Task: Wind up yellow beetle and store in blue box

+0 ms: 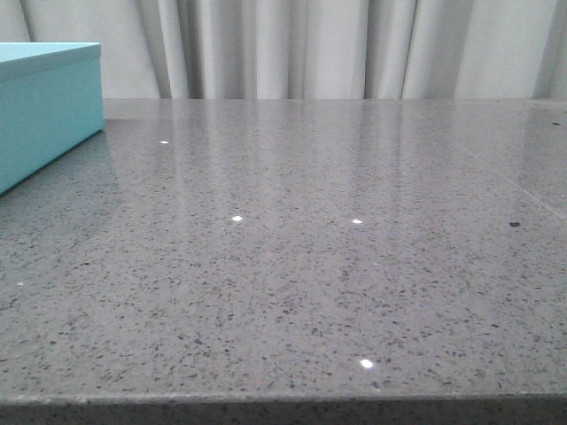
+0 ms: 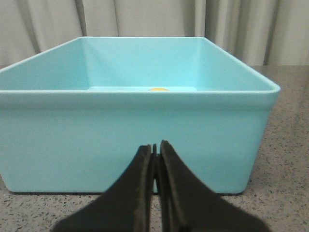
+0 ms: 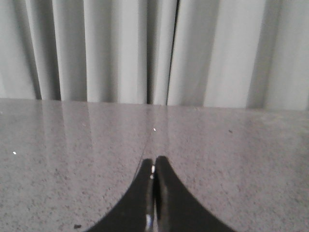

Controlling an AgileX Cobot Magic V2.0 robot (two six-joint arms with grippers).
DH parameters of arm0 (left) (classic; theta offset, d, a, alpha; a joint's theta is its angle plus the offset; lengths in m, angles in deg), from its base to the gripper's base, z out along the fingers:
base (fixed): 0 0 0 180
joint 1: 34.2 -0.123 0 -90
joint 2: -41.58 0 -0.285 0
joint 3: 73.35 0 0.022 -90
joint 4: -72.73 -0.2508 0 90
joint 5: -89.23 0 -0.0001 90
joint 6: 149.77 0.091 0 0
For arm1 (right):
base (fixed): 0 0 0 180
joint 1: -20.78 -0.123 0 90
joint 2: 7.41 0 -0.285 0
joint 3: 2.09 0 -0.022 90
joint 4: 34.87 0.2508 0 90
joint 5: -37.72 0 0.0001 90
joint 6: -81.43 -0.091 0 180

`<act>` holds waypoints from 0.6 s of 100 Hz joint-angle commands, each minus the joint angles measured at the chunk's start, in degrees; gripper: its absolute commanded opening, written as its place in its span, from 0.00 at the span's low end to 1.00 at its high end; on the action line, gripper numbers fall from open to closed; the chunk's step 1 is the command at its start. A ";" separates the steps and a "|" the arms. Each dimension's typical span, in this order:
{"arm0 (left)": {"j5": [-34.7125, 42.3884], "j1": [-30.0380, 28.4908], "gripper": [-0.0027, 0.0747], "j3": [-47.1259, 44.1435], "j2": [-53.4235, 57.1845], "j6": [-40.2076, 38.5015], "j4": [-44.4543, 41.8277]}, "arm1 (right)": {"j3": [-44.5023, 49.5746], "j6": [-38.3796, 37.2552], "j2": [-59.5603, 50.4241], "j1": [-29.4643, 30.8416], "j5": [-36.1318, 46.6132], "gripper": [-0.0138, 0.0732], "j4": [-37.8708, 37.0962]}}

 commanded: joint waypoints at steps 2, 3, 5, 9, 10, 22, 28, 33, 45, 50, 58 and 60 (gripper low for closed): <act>4.57 0.07 0.01 -1.24 1.83 -0.44 0.02 | -0.22 0.67 -1.44 1.69 1.28 0.09 0.45; 4.57 0.07 0.01 -1.24 1.83 -0.44 0.02 | -0.13 0.67 -1.58 1.79 1.08 0.09 0.45; 4.57 0.07 0.01 -1.24 1.83 -0.44 0.02 | 0.16 0.67 -1.96 2.08 0.77 0.09 0.45; 4.57 0.07 0.01 -1.24 1.83 -0.44 0.02 | 0.81 0.67 -2.58 2.66 0.52 0.09 0.45; 4.57 0.07 0.01 -1.24 1.83 -0.44 0.02 | 0.91 0.67 -2.70 2.77 0.52 0.09 0.45; 4.57 0.07 0.01 -1.24 1.83 -0.44 0.02 | 1.29 0.67 -4.81 3.52 -2.84 0.09 0.45; 4.57 0.07 0.01 -1.24 1.83 -0.44 0.02 | 1.29 0.67 -6.90 3.52 -4.77 0.09 0.45; 4.57 0.07 0.01 -1.24 1.83 -0.44 0.02 | 1.29 0.67 -7.88 3.52 -6.59 0.09 0.49; 4.57 0.07 0.01 -1.24 1.83 -0.44 0.02 | 1.29 0.67 -7.73 3.52 -8.70 0.09 1.24; 4.57 0.07 0.01 -1.24 1.83 -0.44 0.02 | 1.29 0.67 -7.73 3.52 -8.96 0.09 1.20; 4.57 0.07 0.01 -1.24 1.83 -0.44 0.02 | 1.29 0.67 -7.73 3.52 -8.91 0.09 1.20; 4.57 0.07 0.01 -1.24 1.83 -0.44 0.02 | 1.29 0.67 -7.73 3.52 -8.91 0.09 1.20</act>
